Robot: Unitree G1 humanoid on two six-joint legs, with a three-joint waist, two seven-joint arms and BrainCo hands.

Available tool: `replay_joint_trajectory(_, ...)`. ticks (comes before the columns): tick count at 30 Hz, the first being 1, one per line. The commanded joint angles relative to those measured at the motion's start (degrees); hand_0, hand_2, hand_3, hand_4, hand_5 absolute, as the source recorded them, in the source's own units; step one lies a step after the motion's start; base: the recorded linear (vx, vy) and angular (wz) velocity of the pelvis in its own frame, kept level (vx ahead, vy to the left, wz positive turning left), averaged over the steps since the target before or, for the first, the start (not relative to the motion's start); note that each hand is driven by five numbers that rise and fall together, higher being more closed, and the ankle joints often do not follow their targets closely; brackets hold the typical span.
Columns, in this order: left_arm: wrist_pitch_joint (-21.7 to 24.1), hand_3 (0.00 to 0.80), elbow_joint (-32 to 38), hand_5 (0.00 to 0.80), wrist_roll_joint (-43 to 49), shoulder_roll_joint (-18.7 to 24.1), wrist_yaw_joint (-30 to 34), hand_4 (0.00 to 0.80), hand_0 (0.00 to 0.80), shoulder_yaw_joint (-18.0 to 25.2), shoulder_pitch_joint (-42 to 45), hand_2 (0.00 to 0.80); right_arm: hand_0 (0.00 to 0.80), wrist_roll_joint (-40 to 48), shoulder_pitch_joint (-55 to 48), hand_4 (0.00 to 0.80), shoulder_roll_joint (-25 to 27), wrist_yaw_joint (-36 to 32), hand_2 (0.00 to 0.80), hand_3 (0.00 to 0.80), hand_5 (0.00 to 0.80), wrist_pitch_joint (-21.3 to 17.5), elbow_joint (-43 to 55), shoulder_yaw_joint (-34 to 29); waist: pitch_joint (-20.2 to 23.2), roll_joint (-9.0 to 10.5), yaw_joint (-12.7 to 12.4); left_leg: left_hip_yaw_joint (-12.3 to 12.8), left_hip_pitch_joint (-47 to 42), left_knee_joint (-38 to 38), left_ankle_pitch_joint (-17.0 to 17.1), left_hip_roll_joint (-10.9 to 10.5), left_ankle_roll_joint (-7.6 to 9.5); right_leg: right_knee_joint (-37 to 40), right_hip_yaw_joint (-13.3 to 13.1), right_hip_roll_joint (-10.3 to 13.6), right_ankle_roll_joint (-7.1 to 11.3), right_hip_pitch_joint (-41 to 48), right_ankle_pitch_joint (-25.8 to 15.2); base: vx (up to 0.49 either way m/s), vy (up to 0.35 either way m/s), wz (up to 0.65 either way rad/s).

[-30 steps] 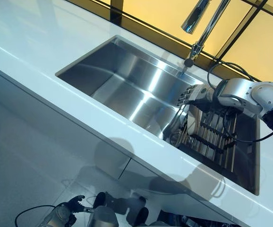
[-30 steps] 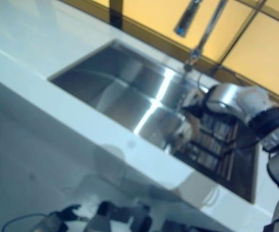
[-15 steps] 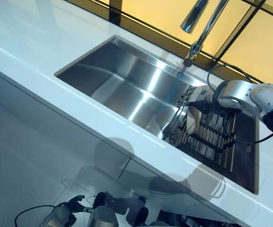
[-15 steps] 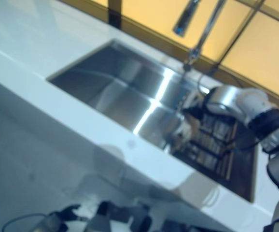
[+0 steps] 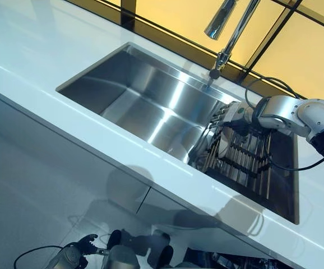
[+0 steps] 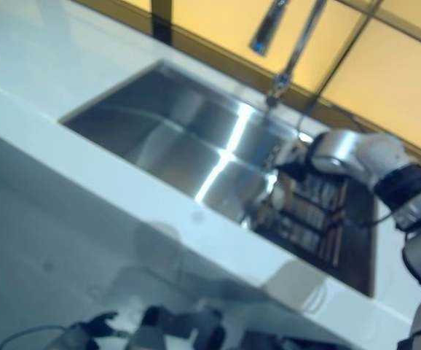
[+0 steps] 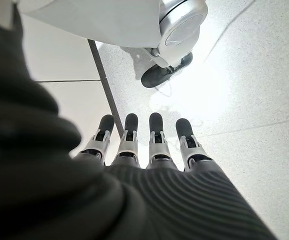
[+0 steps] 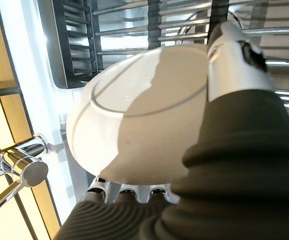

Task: Take plates into dishwasher

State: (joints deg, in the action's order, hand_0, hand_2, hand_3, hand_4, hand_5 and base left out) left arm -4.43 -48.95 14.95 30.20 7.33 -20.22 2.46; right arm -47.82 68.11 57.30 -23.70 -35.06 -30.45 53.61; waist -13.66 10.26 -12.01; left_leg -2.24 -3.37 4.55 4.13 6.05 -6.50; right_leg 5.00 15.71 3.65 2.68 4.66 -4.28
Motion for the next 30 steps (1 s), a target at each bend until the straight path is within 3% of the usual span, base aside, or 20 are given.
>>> replay_joint_trajectory(1,0.0,0.000,1.2,0.000,1.1,0.4,0.7,0.000,0.000,-0.3,0.8,0.000,0.000,0.7,3.6,0.000,3.1,-0.3,0.000,0.000,0.000,0.0,-2.5,-0.6,1.9,0.08,-1.3,2.5,1.9,-0.7,-0.7,-0.2,2.67,-2.7,-1.8,0.4,2.94,0.7,1.3,0.033,-0.009,-0.01)
replay_joint_trajectory(22,0.3,0.000,0.8,0.000,1.5,0.2,1.1,0.000,0.000,0.2,0.9,0.000,0.000,2.3,4.6,0.000,2.7,-1.7,0.000,0.000,0.000,1.0,-2.3,1.0,2.2,-0.21,-1.2,3.2,2.0,-0.7,-0.5,0.0,2.55,-2.5,-2.4,0.7,3.16,0.6,1.0,0.001,-0.001,0.00)
replay_joint_trajectory(30,0.3,0.000,0.8,0.000,1.4,-0.2,1.0,0.000,0.000,0.2,1.5,0.000,0.000,1.5,4.0,0.000,3.2,-0.5,0.000,0.000,0.000,-0.3,-3.1,0.8,2.9,-0.29,-0.8,3.6,1.5,-0.3,-0.6,-0.1,2.59,-2.1,-2.5,0.9,3.30,0.7,0.9,0.000,0.000,0.00)
